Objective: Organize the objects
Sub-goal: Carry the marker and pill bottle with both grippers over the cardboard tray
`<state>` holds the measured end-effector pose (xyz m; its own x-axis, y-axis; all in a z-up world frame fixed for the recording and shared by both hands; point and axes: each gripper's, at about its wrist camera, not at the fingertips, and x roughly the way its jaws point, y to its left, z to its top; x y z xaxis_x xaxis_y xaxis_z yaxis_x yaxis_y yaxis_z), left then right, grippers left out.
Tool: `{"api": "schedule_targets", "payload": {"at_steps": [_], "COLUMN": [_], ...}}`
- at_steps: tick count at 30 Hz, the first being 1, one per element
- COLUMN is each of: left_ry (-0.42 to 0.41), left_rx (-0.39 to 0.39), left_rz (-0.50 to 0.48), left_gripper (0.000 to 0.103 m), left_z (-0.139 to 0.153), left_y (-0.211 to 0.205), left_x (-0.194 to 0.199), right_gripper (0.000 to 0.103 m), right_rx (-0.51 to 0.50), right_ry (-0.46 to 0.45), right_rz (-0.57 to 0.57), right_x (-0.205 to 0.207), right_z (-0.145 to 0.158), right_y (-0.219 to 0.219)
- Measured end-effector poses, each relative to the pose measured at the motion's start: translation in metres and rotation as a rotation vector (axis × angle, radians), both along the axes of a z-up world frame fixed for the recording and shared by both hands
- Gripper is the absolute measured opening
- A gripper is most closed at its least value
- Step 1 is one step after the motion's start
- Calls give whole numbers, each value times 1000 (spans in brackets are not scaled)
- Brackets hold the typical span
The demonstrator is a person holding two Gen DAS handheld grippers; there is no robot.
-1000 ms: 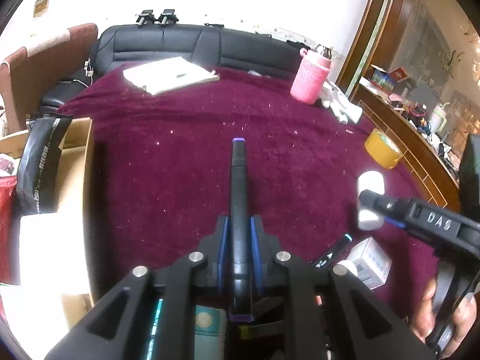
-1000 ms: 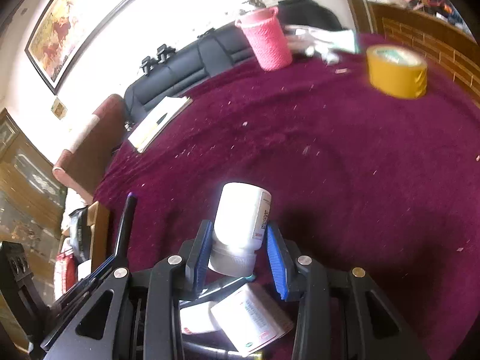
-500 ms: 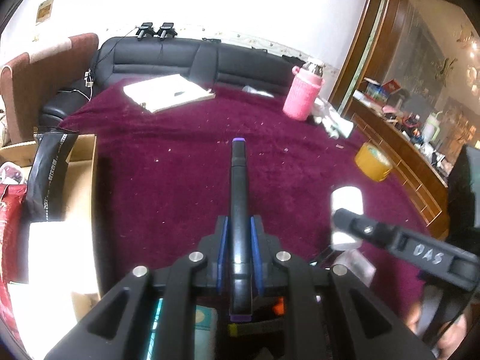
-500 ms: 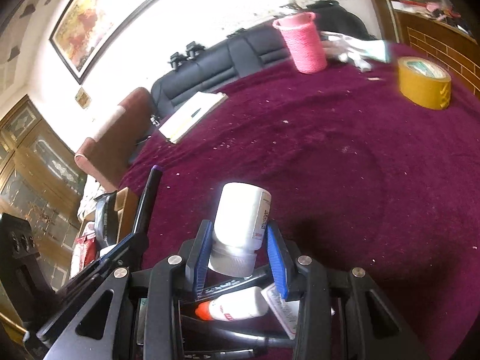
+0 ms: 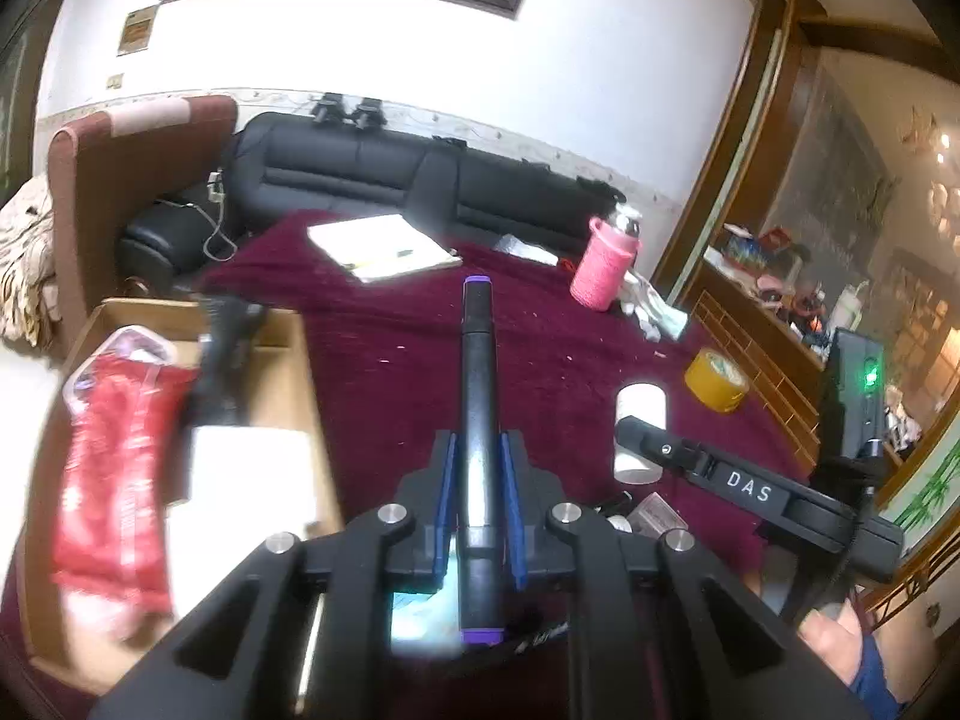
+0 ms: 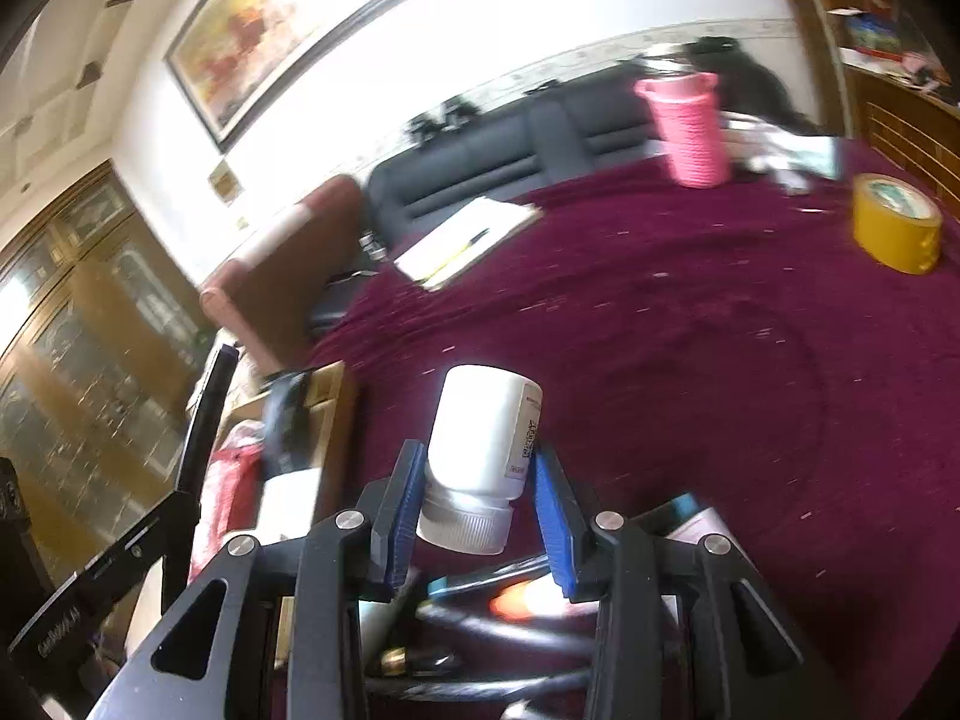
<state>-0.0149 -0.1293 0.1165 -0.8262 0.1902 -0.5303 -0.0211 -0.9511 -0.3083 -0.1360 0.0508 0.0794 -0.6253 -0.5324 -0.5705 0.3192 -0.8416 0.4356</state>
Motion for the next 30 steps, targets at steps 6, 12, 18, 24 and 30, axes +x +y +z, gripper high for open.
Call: {"api": "schedule_targets", "payload": {"at_steps": [6,12,18,24,30], "left_ry": [-18,-79,-127,-161,-194], "left_rx": [-9,32,66,74,72], "left_rz": [105,179,211,228,226], "left_gripper": [14,14,14,14,14], "left_z": [8,-7,-27,-41,-56], "left_y": [-58,-107,-126,-132,-135], "left_x": [35,35,9,-18,-35], "right_gripper": [40,40,40,40,40], "right_rx": [-21,48,95,135,170], "right_ry": [-60,-86,-133,-160,-187], "right_rz": [119,198,251,263,266], "right_x": [13,10,-14,-43,-62], "right_z": [5,8,3,-9,-27], "right_y": [-44,-99,-156,-198,-228]}}
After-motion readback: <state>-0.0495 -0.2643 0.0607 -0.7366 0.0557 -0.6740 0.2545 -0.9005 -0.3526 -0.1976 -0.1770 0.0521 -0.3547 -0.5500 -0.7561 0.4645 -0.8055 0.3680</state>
